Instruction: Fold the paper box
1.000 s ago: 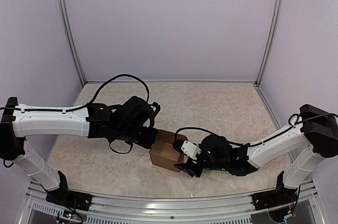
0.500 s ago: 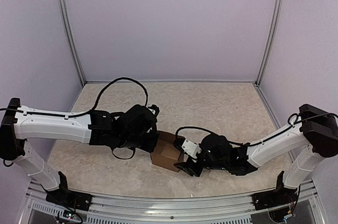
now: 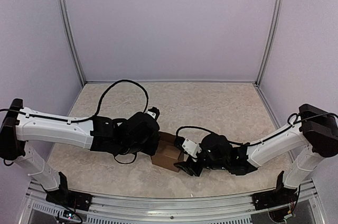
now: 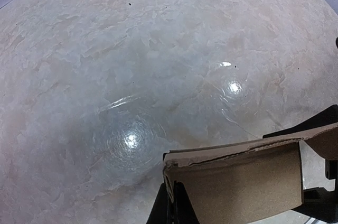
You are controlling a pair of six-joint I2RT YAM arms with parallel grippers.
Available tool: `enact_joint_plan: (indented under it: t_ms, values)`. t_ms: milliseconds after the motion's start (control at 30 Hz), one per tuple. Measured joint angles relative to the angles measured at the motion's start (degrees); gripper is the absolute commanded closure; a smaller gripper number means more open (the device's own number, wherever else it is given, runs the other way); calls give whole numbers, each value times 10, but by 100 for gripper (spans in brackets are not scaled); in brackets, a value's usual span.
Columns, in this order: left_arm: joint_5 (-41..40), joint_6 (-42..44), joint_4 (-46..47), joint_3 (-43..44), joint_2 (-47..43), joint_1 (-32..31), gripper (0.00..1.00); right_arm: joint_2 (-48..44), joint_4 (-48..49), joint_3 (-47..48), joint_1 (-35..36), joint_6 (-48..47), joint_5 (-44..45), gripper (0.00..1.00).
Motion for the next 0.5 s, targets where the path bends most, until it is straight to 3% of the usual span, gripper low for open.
enact_joint_plan:
  t_ms: [500]
  values:
    - [1, 12, -6, -21, -8, -10, 100, 0, 1, 0, 0, 5, 0, 63]
